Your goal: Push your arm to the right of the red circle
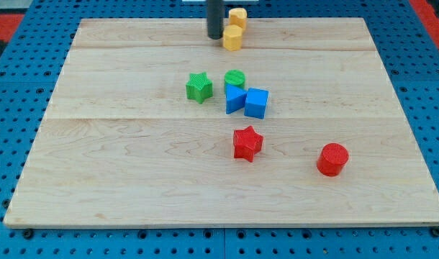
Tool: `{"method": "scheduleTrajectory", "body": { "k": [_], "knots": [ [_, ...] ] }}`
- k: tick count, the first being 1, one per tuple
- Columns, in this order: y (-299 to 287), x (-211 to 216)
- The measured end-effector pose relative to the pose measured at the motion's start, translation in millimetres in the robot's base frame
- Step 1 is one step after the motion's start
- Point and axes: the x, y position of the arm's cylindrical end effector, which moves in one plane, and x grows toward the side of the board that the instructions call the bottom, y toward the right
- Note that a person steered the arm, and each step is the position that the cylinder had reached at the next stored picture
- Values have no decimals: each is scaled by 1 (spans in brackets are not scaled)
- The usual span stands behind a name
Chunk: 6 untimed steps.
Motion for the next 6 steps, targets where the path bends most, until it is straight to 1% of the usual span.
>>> {"method": "scheduleTrajectory", "body": {
  "k": [1, 2, 3, 4, 5, 6],
  "knots": [
    [-21, 16],
    [-8, 48],
    [115, 53],
    [186, 114],
    [221, 187],
    [225, 271]
  ]
}}
